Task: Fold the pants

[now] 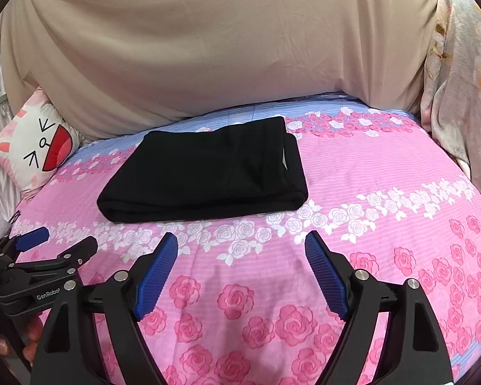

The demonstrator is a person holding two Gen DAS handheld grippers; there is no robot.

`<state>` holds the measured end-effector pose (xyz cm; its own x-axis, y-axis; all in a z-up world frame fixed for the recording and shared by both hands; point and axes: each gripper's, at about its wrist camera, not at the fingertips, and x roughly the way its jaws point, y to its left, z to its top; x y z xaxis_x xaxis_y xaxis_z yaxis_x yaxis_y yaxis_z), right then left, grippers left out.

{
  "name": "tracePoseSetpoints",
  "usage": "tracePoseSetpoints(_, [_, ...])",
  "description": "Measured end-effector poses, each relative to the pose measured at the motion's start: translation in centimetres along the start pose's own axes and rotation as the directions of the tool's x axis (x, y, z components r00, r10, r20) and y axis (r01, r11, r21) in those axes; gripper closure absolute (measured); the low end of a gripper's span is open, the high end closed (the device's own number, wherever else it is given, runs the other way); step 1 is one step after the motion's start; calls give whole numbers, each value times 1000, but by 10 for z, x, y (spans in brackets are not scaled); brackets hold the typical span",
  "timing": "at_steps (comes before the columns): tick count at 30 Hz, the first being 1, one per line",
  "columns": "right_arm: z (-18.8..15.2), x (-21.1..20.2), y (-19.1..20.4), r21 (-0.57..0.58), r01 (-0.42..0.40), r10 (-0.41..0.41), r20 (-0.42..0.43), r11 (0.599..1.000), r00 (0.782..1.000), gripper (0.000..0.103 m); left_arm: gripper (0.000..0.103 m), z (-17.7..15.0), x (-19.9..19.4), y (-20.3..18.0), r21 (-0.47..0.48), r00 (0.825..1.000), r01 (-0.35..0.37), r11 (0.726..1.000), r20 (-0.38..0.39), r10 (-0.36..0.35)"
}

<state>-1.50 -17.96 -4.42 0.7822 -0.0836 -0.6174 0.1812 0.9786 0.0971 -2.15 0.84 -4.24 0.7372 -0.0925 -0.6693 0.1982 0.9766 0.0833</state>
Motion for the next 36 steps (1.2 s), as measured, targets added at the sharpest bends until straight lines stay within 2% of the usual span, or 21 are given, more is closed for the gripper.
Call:
tracePoseSetpoints(3, [-2,-6,2,-5,0,0,9,1000,1000,22,5,-2,-9,1,3,999,-36,999,31,36])
tracePoseSetpoints(7, [-5,-15,5,-6,4,-3,26,1000,1000,22,5,-4,-17,0,5,999,-25,1000,42,24])
tracePoseSetpoints(18, [-12,-20,9,-7,4,-4,26,1000,1000,21,5,-10,-19,-7,7,1000,0,1000,21,0])
tracePoseSetpoints(36, [-15,-17,12,-4,6,-6,10,1000,1000,20,5,-13,-16,-7,4,1000,-3,1000,3,3])
